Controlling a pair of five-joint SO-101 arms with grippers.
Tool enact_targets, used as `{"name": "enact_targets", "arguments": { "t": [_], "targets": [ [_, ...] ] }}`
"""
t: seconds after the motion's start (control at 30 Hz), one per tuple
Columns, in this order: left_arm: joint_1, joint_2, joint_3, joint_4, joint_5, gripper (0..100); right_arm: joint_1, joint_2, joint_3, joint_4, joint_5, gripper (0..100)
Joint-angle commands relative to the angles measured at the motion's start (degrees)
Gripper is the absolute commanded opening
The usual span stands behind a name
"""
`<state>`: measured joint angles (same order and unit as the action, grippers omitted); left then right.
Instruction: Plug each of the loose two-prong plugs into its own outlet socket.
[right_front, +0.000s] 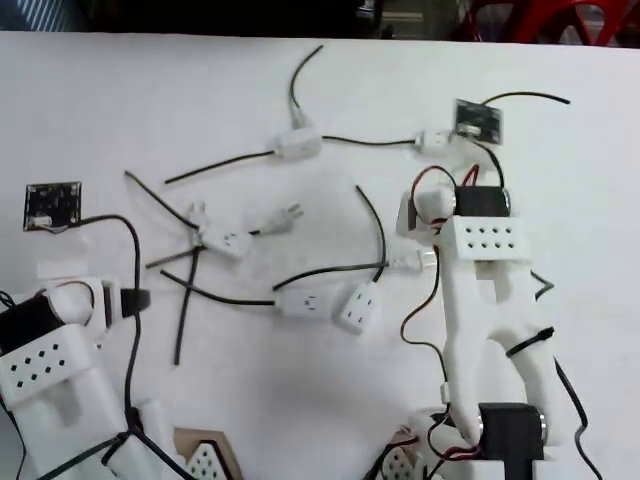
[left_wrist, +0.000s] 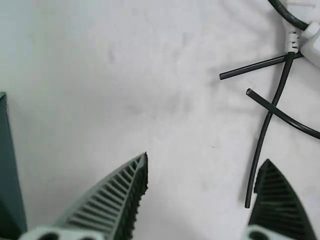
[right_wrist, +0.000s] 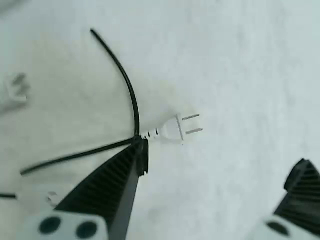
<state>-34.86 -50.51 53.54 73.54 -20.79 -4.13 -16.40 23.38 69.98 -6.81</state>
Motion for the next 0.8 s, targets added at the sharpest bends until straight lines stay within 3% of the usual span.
{"name": "enact_targets", "arguments": {
  "t": [0.0,0.1,0.2,0.43,0.77],
  "targets": [
    [-0.04,-1.1,1.93,-3.52,0.35,34,-0.66,-0.75,-0.44,3.65,33.85,31.7],
    [0.04,-1.1,3.52,-4.92,0.44,34,-1.8,2.33,-0.44,5.41,46.68,19.2],
    [0.57,-1.1,5.71,-6.77,0.44,34,-3.03,7.43,-0.62,5.41,54.42,11.7],
    [5.14,-1.1,8.7,-7.82,0.44,34,-4.0,19.03,-0.88,0.66,56.35,18.8],
    [5.23,-1.1,10.46,-10.37,0.44,34,-3.91,21.49,-0.88,-4.88,59.52,18.7]
  ]
}}
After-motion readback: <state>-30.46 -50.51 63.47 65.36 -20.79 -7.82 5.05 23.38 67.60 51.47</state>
